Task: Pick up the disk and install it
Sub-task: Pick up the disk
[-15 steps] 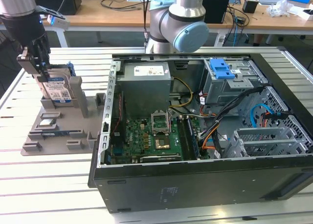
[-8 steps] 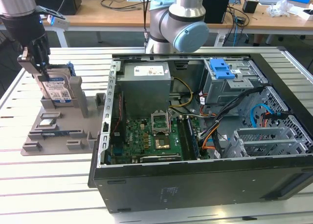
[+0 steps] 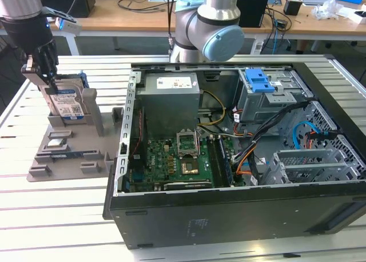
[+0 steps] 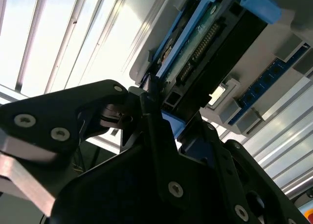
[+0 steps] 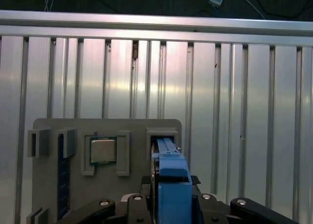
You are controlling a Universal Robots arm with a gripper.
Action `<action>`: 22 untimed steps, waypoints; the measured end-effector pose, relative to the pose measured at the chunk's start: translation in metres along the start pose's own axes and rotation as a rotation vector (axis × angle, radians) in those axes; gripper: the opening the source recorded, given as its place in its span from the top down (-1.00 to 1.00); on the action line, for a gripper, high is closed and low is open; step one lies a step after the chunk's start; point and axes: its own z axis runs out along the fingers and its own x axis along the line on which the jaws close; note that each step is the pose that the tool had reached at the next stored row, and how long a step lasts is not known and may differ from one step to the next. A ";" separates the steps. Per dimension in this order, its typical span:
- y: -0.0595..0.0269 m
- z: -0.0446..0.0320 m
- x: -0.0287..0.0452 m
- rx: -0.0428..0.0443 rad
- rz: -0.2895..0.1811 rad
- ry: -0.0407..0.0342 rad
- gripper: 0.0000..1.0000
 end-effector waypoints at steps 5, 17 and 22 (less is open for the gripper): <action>0.0000 0.0001 0.0000 0.0001 0.000 0.0000 0.25; 0.0004 -0.0131 0.0001 0.0001 0.000 0.0001 0.25; 0.0008 -0.0249 0.0002 0.0001 0.000 0.0001 0.25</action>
